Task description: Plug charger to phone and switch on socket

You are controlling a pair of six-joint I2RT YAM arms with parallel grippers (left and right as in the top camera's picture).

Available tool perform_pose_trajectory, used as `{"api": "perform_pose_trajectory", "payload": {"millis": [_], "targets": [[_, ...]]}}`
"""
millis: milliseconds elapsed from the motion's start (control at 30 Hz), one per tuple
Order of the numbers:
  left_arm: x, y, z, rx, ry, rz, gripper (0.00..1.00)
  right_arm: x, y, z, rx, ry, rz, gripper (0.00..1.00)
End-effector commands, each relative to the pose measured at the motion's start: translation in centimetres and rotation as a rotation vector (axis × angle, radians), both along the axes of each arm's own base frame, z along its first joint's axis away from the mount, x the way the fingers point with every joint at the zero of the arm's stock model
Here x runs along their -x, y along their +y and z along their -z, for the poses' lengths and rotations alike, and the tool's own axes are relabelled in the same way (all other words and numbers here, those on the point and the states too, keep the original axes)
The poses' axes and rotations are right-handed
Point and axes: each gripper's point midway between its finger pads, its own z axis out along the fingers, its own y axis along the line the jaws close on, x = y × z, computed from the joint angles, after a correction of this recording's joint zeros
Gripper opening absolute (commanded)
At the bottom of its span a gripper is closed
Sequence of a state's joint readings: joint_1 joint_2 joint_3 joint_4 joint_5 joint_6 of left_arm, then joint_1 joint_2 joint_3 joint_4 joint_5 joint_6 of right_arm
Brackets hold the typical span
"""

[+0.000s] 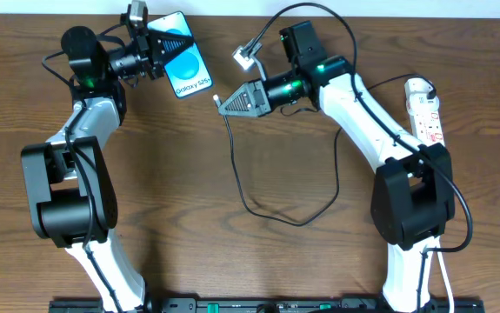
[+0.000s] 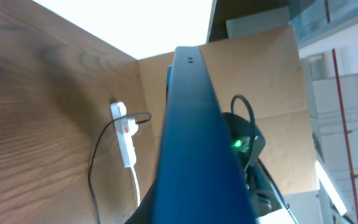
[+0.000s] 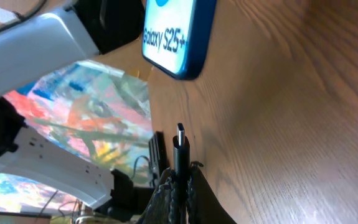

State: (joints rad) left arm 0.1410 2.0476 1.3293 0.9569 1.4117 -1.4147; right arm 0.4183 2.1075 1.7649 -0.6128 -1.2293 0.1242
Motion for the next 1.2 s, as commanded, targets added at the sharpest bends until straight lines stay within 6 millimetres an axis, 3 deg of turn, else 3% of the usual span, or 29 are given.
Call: {"api": "perform_pose_trajectory", "payload": {"millis": [0,333,600,1167], "targets": [[-0.8,0.1,-1.8,0.037,0.007,-0.057,0.07,0.8,0.4,-3.4,-0.100,-0.032,-0.054,0.01],[-0.8,-0.3,-2.8,0.060,-0.015,-0.067,0.07,0.3,1.2,-4.4,-0.126,-0.045,-0.048,0.01],[0.2,-2.3,-3.1,0.049,-0.052,-0.004,0.07,0.3,1.2,-4.3,-0.122,-0.036,-0.048,0.01],[0.9,-2.5,-3.3,0.032,-0.085,0.033,0.08,0.1,1.1,-4.2,-0.117,-0.040,-0.039,0.01]]}}
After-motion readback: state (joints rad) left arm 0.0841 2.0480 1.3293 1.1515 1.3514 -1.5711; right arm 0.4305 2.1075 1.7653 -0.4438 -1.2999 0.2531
